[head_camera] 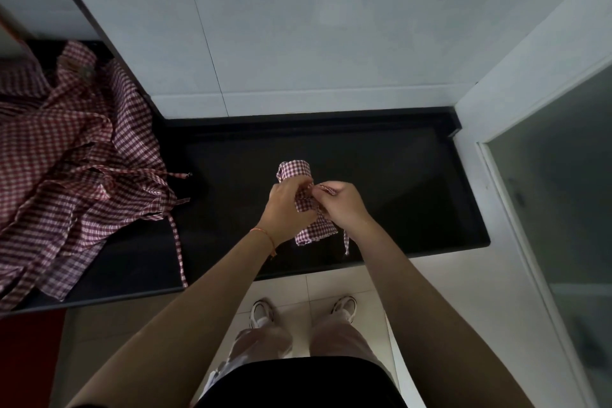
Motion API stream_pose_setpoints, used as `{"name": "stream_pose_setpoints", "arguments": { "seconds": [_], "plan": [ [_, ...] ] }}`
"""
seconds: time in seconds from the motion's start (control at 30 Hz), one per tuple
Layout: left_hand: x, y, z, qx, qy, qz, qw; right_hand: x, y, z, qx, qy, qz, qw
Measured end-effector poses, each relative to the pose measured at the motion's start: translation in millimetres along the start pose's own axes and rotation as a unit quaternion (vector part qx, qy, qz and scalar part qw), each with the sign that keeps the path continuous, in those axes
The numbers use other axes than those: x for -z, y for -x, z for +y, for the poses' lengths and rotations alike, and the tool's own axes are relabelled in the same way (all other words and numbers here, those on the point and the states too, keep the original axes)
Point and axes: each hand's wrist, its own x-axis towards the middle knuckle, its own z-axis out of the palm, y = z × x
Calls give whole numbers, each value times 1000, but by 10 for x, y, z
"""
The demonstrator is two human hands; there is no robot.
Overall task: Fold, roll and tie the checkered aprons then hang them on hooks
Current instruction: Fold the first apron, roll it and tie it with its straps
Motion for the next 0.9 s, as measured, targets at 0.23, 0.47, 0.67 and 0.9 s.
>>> {"name": "stream_pose_setpoints", "arguments": {
  "seconds": [0.23, 0.47, 0.67, 0.9],
  "plan": [
    [-18, -127, 23, -84, -98, 76, 989, 123, 53, -129, 53, 82, -15, 995],
    [61, -97, 147, 66, 116, 74, 988, 254, 97, -262, 52, 275, -16, 960],
    [4, -199, 252, 142, 242, 82, 956, 129, 172, -448, 115, 346, -9, 931],
    [39, -249, 314, 113, 90, -27, 989, 121, 166, -595, 188, 325, 14, 927]
  ]
}}
